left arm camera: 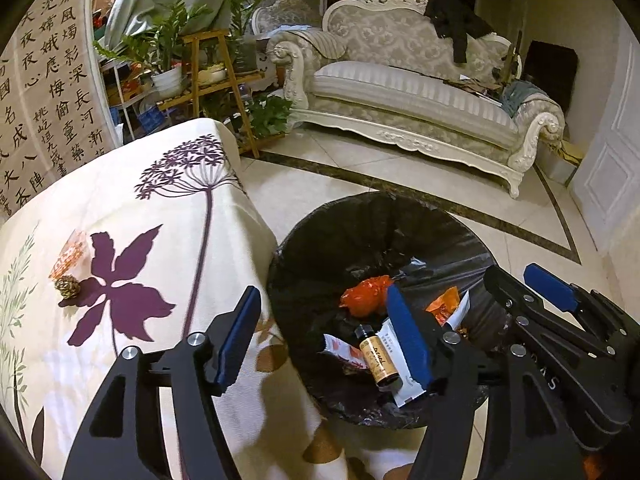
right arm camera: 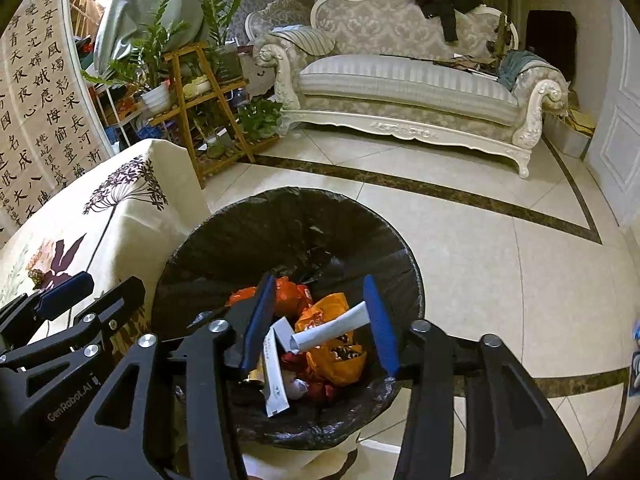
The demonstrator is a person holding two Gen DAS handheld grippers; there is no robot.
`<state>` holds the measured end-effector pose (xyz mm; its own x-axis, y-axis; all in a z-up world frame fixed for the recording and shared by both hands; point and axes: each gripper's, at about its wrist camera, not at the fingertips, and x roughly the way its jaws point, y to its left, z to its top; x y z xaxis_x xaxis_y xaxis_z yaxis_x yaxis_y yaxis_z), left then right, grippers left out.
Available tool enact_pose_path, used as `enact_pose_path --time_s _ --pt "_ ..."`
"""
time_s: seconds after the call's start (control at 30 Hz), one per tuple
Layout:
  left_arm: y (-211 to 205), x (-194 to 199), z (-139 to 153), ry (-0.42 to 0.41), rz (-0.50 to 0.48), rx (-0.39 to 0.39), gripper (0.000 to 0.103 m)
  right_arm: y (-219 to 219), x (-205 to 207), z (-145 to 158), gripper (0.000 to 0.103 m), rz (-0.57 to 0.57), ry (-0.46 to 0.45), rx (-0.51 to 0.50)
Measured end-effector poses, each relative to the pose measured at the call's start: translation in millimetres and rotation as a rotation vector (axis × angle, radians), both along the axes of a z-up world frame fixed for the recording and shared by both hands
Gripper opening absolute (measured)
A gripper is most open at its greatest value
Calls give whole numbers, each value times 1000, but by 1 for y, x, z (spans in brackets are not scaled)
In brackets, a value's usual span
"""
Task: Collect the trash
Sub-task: 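Move both tools back over the bed toward the wrapper and pinecone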
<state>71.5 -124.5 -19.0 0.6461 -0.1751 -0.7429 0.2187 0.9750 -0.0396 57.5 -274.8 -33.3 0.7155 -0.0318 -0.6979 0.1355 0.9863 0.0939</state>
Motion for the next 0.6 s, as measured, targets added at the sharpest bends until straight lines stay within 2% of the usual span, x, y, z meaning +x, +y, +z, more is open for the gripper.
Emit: enact_pose_path --time_s 0.23,0.6 --pt "25 -2 7 -14 45 0 68 23 5 6 48 52 -7 -1" --pt "94 10 8 -17 193 30 68 77 23 12 48 174 -9 1"
